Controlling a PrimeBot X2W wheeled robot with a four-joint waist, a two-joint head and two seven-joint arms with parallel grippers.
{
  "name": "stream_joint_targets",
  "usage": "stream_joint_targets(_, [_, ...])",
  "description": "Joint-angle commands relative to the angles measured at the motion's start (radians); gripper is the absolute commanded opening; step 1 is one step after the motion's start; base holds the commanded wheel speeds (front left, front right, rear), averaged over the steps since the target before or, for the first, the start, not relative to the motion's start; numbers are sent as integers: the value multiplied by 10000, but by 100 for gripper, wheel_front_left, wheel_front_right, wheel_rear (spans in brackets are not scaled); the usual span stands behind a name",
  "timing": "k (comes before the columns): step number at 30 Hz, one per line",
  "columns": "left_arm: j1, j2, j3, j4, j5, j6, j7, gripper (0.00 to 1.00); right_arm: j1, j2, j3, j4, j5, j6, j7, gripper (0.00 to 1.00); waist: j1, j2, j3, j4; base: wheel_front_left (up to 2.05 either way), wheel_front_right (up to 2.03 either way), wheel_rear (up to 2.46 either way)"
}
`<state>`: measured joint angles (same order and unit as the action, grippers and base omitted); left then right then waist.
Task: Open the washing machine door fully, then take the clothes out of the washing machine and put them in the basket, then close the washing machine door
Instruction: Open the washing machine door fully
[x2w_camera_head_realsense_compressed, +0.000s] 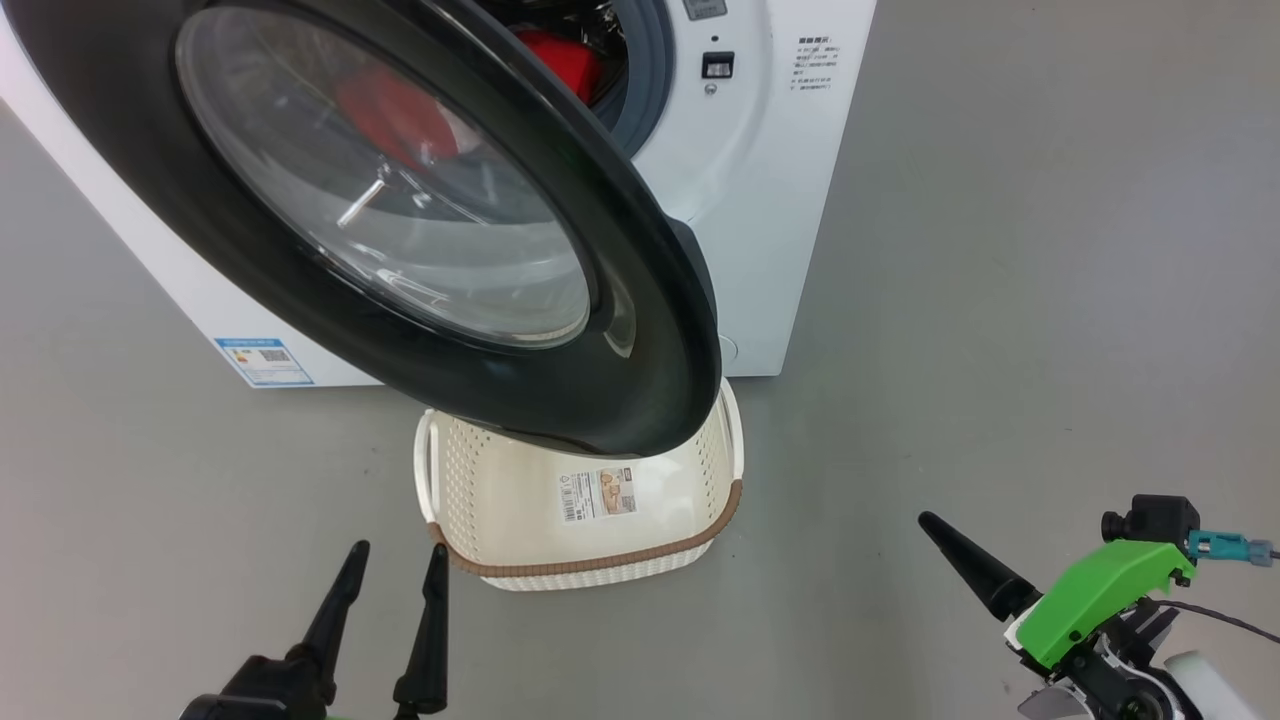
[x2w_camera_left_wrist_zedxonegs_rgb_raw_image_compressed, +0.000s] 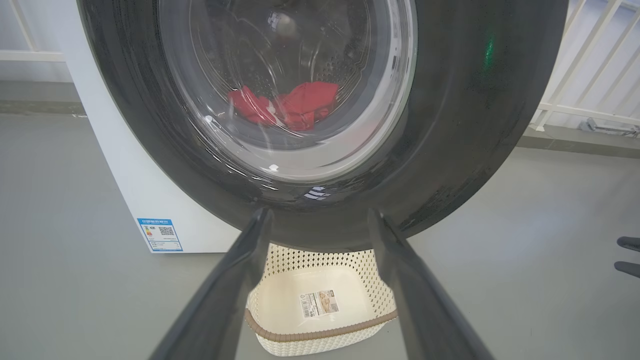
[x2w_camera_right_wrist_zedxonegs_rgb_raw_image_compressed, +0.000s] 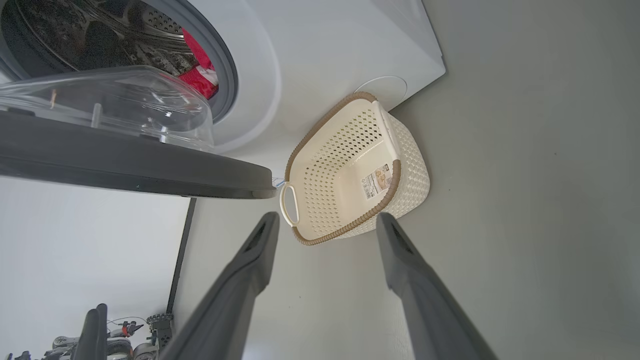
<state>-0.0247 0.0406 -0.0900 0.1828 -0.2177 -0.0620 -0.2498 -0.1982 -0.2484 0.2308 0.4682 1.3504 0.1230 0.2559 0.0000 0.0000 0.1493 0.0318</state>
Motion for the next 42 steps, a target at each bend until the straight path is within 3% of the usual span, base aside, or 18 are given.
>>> stream_joint_targets(1, [-54, 97, 339, -177, 61, -14, -120, 100, 100, -253, 362, -272, -242, 77, -451, 100, 0, 0, -9, -8, 0, 0, 0])
stream_joint_targets(15, [51, 97, 323, -98, 55, -23, -120, 100, 63, -1368, 2822, -93, -1720, 77, -4275, 100, 0, 0, -209, 38, 0, 0, 0])
stream_joint_targets(23, [93, 97, 360, -98, 39, 0, -120, 100, -166, -1506, 3411, 670, -2233, 77, -5151, 100, 0, 0, -235, 10, 0, 0, 0])
stream_joint_targets(32, [81, 97, 425, -107, 42, -2, -120, 100, 423, -952, 1526, 61, -5298, 77, -5174, 100, 0, 0, -235, -59, 0, 0, 0])
stream_joint_targets(42, [128, 97, 462, -135, 47, -3, -120, 100, 1451, -3, -611, -1151, -7814, 77, -5175, 100, 0, 0, -308, -109, 0, 0, 0])
